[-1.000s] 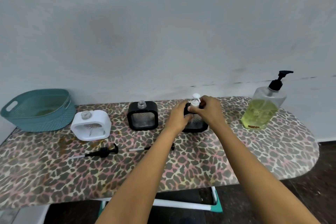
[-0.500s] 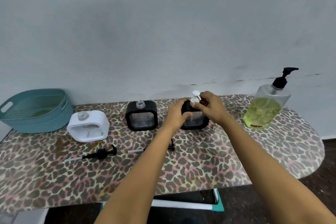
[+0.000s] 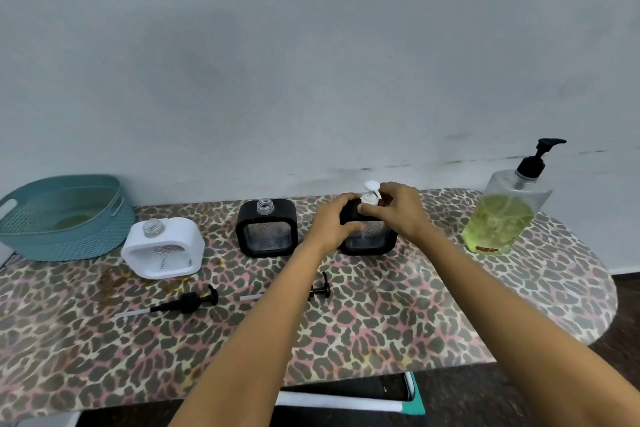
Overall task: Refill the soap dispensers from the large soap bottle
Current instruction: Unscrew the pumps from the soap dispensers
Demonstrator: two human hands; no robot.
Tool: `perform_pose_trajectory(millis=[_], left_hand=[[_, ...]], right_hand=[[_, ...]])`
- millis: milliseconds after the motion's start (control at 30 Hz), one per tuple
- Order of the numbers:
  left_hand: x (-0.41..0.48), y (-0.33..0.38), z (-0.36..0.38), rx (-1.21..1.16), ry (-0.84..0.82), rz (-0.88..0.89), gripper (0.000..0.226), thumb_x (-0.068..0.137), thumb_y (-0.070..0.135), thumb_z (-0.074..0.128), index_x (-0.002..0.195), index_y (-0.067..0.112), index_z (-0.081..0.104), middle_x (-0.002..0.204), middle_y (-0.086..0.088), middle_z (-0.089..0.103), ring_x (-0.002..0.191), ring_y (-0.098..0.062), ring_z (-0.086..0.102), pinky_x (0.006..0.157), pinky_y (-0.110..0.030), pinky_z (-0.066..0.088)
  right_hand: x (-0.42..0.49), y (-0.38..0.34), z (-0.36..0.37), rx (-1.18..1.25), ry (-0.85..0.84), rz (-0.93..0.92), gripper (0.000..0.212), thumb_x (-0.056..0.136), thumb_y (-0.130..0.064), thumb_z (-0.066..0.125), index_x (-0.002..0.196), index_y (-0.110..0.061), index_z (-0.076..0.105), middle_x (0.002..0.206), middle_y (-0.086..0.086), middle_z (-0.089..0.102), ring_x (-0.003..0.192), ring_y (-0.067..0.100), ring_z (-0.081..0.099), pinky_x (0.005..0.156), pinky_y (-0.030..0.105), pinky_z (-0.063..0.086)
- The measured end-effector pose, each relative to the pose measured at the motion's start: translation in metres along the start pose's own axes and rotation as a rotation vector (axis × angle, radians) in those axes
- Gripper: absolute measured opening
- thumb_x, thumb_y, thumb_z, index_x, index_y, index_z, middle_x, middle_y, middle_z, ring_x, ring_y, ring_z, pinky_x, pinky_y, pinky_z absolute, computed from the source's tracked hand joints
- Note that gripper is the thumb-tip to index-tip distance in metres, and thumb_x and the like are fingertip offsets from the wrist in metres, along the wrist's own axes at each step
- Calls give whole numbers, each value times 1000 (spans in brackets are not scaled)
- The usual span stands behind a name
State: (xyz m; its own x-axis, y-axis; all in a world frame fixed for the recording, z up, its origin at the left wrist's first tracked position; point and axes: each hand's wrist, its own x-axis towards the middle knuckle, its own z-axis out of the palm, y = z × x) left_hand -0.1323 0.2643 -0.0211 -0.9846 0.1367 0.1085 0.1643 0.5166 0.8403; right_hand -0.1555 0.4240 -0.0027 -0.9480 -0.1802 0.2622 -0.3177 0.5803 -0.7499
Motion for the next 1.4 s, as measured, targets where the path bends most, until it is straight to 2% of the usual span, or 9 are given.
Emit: perform_pose_trajectory(millis=[233, 500, 767, 900, 1000, 1100, 1200, 1300, 1400], left_hand=[[3, -2, -2, -26, -33, -10, 60, 79, 12, 72, 133, 17, 47, 128, -5, 57, 116, -20, 53, 98, -30, 44], [3, -5, 0, -57, 2, -24, 59, 78, 11, 72, 132, 17, 48, 126, -4, 57, 111, -16, 53, 88, -21, 40], [0, -7, 4, -98, 25, -25, 60, 77, 10, 73, 132, 17, 49, 125, -4, 59, 109, -15, 55, 93, -25, 43], [-1, -4, 4, -65, 33, -19, 58, 79, 11, 72, 132, 16, 49, 125, -4, 59, 108, -13, 53, 87, -19, 37], [-2, -3, 2, -72, 31, -27, 58, 80, 10, 71, 133, 16, 48, 125, -3, 59, 106, -10, 52, 88, -19, 37], [-4, -3, 3, -87, 24, -24, 58, 79, 9, 72, 132, 16, 49, 124, -3, 60, 106, -10, 54, 88, -18, 39], [-3, -2, 5, -86, 27, -43, 53, 79, 10, 72, 128, 16, 51, 118, -3, 62, 108, -16, 57, 85, -19, 40], [-3, 0, 4, -74, 28, -45, 54, 80, 10, 71, 129, 16, 50, 117, 1, 60, 106, -11, 55, 83, -15, 38], [-4, 0, 3, -56, 34, -31, 51, 82, 6, 68, 129, 16, 51, 119, -4, 61, 105, -13, 56, 73, -5, 40]], right_hand=[[16, 3, -31, 239, -441, 111, 32, 80, -6, 72, 110, -15, 65, 96, 3, 69, 87, 16, 66, 81, 34, 51], [18, -10, -13, -105, -160, 35, 35, 62, -31, 83, 83, -8, 66, 83, 14, 67, 70, 24, 57, 60, 36, 44], [34, -19, -47, -119, -539, -11, 43, 75, -17, 79, 113, -20, 61, 112, -3, 62, 105, 14, 59, 89, 31, 48], [42, -37, -39, -468, -469, 22, 45, 72, -53, 75, 80, -14, 56, 72, -3, 50, 67, 16, 48, 58, 30, 35], [43, -45, -27, -654, -494, -92, 50, 72, -43, 74, 55, -12, 38, 53, 0, 35, 54, 20, 36, 52, 31, 24], [43, -47, -32, -646, -542, -101, 21, 71, -32, 73, 80, -17, 62, 75, -2, 55, 77, 23, 56, 59, 31, 38], [46, -53, -40, -700, -714, -185, 36, 69, -20, 70, 101, -36, 65, 108, -7, 60, 114, 19, 45, 87, 35, 37], [47, -63, -35, -920, -646, -214, 57, 71, -47, 72, 123, -34, 51, 119, -1, 51, 117, 27, 38, 93, 38, 32], [45, -73, -24, -1066, -517, -114, 58, 75, -71, 57, 89, -14, 58, 86, 1, 58, 82, 25, 55, 77, 35, 36]])
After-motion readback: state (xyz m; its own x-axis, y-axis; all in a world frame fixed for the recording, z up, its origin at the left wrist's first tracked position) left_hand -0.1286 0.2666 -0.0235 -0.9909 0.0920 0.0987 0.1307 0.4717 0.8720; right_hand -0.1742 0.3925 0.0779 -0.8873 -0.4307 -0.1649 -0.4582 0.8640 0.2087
